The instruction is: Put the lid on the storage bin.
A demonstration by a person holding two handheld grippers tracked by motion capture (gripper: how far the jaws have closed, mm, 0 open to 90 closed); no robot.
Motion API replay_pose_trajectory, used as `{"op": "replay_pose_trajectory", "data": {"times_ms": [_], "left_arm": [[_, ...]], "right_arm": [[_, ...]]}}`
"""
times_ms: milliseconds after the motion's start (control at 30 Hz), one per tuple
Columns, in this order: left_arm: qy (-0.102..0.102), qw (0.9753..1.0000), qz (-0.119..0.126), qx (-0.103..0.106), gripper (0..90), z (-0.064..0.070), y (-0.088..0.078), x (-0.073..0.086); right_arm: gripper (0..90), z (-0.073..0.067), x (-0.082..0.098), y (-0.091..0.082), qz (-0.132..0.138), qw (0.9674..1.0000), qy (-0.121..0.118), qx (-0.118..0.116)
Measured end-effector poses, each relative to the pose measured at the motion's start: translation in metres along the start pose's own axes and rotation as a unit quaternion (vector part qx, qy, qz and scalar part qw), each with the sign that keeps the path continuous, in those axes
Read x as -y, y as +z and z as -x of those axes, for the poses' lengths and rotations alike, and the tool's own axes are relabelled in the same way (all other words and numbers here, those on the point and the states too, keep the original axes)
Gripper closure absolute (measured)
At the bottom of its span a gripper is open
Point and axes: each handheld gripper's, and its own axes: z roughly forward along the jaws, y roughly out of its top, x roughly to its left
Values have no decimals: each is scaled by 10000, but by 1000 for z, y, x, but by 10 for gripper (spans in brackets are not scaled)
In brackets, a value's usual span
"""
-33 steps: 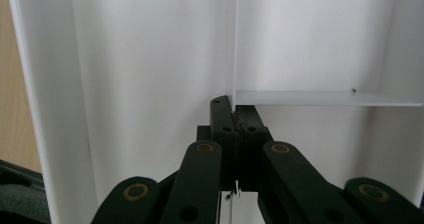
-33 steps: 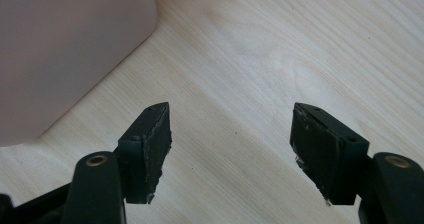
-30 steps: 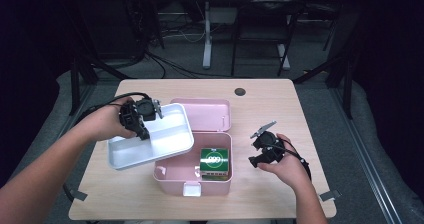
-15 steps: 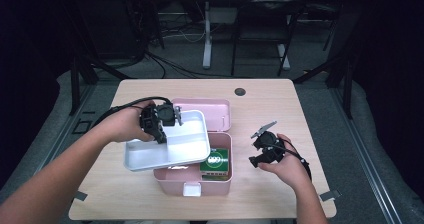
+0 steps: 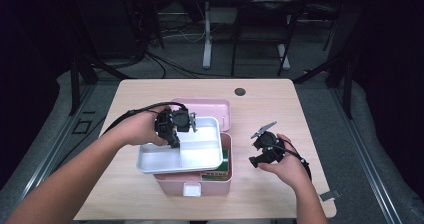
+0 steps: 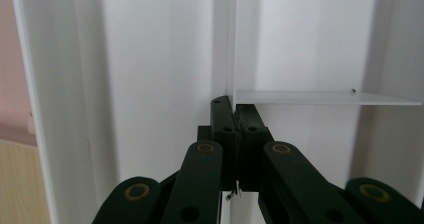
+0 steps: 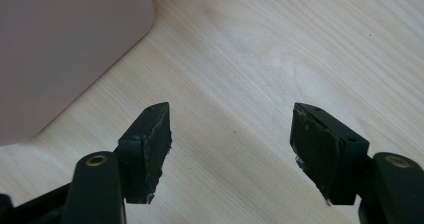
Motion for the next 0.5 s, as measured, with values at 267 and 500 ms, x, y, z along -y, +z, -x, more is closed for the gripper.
{"op": "replay_pose_trajectory", "data": {"times_ms": [267,500], "left_arm": [[208,9997,70,52,890,6,5,-14],[320,9994,69,119,890,9,14,-21]], "right_arm": [[323,0,0,1,-78,10000,-5,-5],[323,0,0,1,-83,10000,8,-3]]}}
